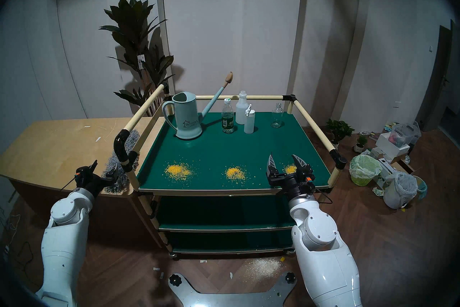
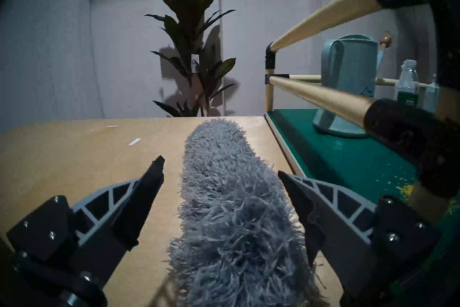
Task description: Dust the shelf with the duster
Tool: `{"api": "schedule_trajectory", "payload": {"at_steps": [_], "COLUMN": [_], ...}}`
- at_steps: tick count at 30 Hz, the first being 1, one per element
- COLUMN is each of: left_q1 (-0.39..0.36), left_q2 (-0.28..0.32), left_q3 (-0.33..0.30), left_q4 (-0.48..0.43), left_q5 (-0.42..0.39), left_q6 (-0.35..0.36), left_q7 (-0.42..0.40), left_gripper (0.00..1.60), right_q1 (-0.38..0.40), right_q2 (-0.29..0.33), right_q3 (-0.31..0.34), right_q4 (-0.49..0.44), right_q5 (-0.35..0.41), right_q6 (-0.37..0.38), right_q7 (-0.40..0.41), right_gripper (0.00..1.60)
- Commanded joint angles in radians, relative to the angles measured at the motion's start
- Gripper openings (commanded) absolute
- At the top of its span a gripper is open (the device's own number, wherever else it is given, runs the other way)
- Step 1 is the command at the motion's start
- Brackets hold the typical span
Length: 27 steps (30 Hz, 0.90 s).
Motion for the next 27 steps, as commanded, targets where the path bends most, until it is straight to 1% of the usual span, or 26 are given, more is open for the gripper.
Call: {"api": "schedule_trajectory", "payload": {"at_steps": [1, 2, 3, 8, 11, 14, 17, 20, 27], "left_q1": [-0.092, -0.092, -0.12, -0.123, -0.128, -0.144, -0.15, -0.153, -0.146], "left_q2": [-0.03, -0.03, -0.041, -0.054, -0.056, -0.058, -0.062, -0.072, -0.068], "left_q3": [0.018, 0.018, 0.028, 0.047, 0.056, 0.069, 0.071, 0.071, 0.076], "left_q4": [0.027, 0.027, 0.051, 0.049, 0.062, 0.102, 0.117, 0.14, 0.153], "left_q5": [0.053, 0.053, 0.065, 0.069, 0.074, 0.078, 0.079, 0.09, 0.088], "left_q6": [-0.048, -0.048, -0.06, -0.079, -0.078, -0.066, -0.055, -0.056, -0.062], "left_q7": [0.097, 0.097, 0.136, 0.151, 0.153, 0.159, 0.17, 0.206, 0.192], "left_gripper": [1.6, 1.6, 1.6, 1.6, 1.6, 1.6, 1.6, 1.6, 1.6], "right_q1": [0.0, 0.0, -0.001, -0.006, -0.008, -0.01, -0.01, -0.01, -0.009], "right_q2": [0.002, 0.002, 0.003, 0.006, 0.005, 0.004, 0.003, 0.0, -0.001], "right_q3": [-0.002, -0.002, -0.003, -0.003, -0.003, -0.002, -0.001, 0.001, 0.004], "right_q4": [-0.02, -0.02, -0.019, -0.016, -0.016, -0.017, -0.017, -0.018, -0.016], "right_q5": [0.004, 0.004, 0.003, -0.003, -0.005, -0.008, -0.011, -0.014, -0.013], "right_q6": [-0.026, -0.026, -0.029, -0.042, -0.047, -0.052, -0.054, -0.055, -0.054], "right_q7": [0.009, 0.009, 0.01, 0.014, 0.014, 0.014, 0.013, 0.012, 0.015], "right_gripper": [1.6, 1.6, 1.6, 1.6, 1.6, 1.6, 1.6, 1.6, 1.6]}}
